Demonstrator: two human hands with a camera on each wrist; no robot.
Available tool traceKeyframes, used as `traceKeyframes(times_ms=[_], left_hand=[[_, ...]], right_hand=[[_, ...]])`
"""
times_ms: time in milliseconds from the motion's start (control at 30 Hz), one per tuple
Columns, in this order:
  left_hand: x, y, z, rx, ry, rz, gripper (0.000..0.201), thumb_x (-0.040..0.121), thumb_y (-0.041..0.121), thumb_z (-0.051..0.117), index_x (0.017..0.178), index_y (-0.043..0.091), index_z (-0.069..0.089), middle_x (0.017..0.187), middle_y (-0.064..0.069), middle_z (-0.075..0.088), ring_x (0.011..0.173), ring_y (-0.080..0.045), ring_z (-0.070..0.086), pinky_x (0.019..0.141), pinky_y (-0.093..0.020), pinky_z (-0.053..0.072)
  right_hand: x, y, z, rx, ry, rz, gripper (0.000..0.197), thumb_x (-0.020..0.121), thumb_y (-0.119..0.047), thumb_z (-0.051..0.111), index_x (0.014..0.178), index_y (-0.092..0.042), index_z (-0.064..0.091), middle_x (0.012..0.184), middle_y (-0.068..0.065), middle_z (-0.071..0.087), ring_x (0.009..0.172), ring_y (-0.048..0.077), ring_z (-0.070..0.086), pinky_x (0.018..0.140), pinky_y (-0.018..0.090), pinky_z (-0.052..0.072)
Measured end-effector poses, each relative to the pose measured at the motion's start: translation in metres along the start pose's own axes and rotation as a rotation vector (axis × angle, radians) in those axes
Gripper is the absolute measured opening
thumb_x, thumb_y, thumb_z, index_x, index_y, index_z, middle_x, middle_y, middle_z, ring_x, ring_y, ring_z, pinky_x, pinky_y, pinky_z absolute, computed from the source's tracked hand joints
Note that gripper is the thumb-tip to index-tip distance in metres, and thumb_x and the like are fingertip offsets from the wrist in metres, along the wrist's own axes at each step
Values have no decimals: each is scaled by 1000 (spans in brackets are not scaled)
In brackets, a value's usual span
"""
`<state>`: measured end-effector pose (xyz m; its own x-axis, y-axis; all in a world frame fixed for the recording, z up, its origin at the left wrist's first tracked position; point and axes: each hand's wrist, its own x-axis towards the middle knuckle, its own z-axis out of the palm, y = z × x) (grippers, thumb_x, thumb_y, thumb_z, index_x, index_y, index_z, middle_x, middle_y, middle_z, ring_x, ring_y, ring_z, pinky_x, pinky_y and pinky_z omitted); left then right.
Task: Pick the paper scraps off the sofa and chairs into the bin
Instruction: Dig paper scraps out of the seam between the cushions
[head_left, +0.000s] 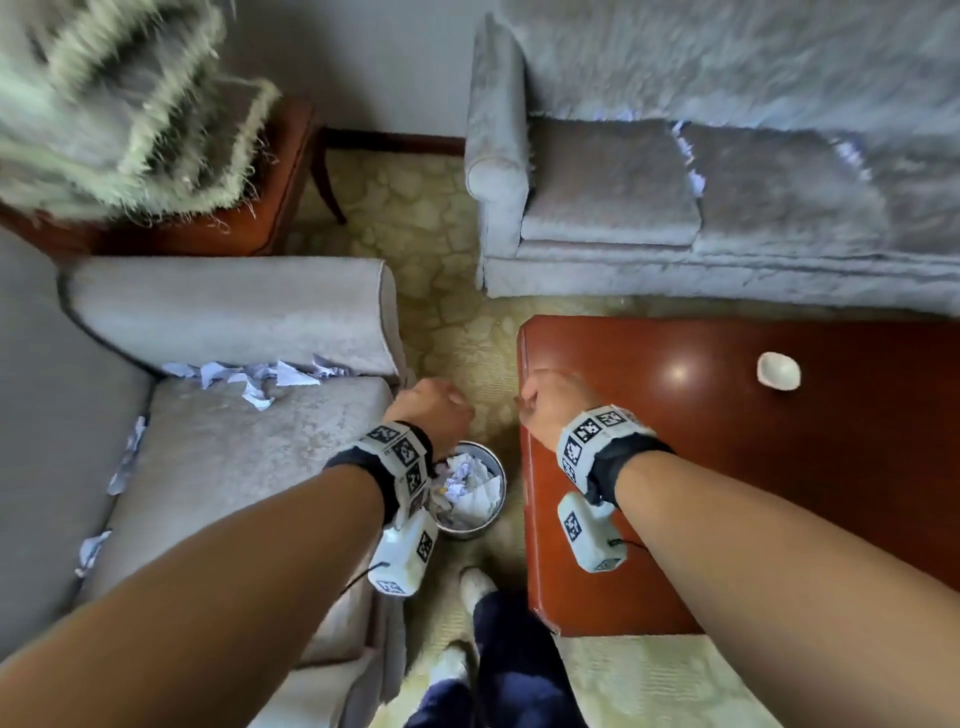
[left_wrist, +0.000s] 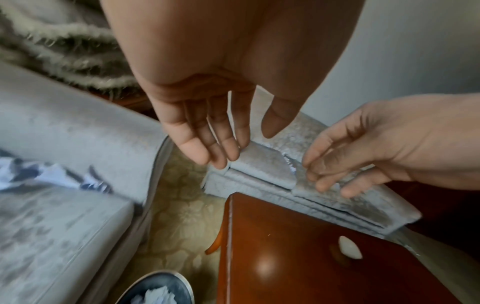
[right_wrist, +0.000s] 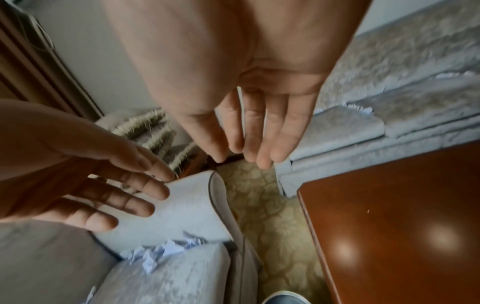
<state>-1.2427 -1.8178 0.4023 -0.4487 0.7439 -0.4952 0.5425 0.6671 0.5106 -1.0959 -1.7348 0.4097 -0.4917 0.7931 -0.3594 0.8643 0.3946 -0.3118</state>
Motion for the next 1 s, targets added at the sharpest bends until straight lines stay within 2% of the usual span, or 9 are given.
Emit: traceKeyframes(times_ms=[100,267,400,533,667,733,800,867,1000], left_hand=[[-36,69,-24,50,14,133,27,90,27,49,108,26,69,108,-5,66,97,-24,60,81,-26,45],[-98,192,-26,119,37,347,26,85,34,54,105,32,69,110,-2,69,92,-23,65,82,-29,53],[-157,305,7,194,68,535,26,81,38,55,104,34,67,112,-3,69,94,-25,65,85,-32,55],[-235,436,78,328,85,790,21,90,34,54,101,22,67,118,-7,68,102,-30,63,77,-28,47],[-335,560,177,318,74,1042,25,92,33,54,109,22,69,116,-6,68,106,-32,62,84,-31,49],[-386,609,227,292,40,1138,24,91,33,56,110,25,68,118,-4,67,111,-30,60,91,-33,49],[-432,647,274,307,5,1227,23,91,34,56,111,28,67,117,0,68,111,-25,60,88,-29,48],[-470,684,317,381,-13,1304,24,91,35,55,111,31,67,115,3,67,107,-21,61,81,-26,45],[-527,754,398,456,-104,1386,26,87,38,55,110,33,65,114,-3,68,104,-26,62,89,-33,52]], right_hand=[[-47,13,-63,17,77,14,9,89,-21,62,93,-16,67,91,3,68,88,24,63,74,31,52],[-133,68,-168,-48,194,45,24,92,-20,57,112,-10,65,112,11,64,105,28,60,85,32,52],[-213,153,-242,-60,318,138,21,90,-23,56,109,-18,64,106,5,65,106,28,59,88,37,52],[-321,270,-298,-51,445,294,24,87,-25,58,109,-16,62,111,11,59,104,31,59,91,40,52],[-433,406,-334,-128,511,432,9,86,-25,57,85,-16,55,96,9,59,94,31,61,77,34,51],[-492,467,-349,-145,552,537,14,88,-24,57,93,-12,62,99,9,61,92,30,61,74,32,50],[-549,521,-361,-145,571,630,22,89,-25,56,105,-14,66,108,9,63,99,30,61,82,35,53],[-596,570,-371,-124,587,714,23,89,-25,56,107,-15,66,109,7,64,103,29,59,86,36,53],[-662,659,-381,-102,580,830,23,89,-29,55,107,-18,65,108,7,63,106,29,58,88,39,53]])
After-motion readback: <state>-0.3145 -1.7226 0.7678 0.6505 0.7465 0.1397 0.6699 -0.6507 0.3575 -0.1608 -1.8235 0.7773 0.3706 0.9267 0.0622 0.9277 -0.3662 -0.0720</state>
